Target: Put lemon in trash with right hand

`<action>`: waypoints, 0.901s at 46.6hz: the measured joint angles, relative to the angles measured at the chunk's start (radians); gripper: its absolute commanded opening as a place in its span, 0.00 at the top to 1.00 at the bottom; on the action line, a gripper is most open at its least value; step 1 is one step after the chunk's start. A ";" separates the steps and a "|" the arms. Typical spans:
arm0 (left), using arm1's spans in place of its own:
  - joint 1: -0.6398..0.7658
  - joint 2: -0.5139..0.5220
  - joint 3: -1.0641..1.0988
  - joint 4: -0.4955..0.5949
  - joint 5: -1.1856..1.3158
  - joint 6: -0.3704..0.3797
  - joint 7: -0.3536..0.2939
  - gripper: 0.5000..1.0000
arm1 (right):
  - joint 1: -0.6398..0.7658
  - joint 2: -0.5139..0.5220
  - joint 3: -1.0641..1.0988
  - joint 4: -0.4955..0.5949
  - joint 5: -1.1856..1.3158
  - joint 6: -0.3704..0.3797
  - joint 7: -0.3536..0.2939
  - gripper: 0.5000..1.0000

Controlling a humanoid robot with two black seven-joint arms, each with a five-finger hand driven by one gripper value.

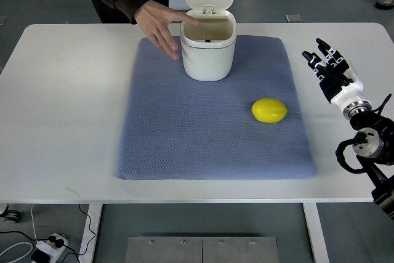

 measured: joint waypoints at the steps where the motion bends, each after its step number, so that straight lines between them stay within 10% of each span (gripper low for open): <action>1: 0.000 0.000 0.000 0.000 0.000 0.000 0.000 0.00 | 0.000 0.000 0.000 0.000 0.000 0.000 0.000 0.00; 42: 0.000 0.000 -0.002 0.000 0.000 0.001 0.000 0.00 | 0.001 -0.002 0.002 -0.001 0.000 0.000 0.000 0.00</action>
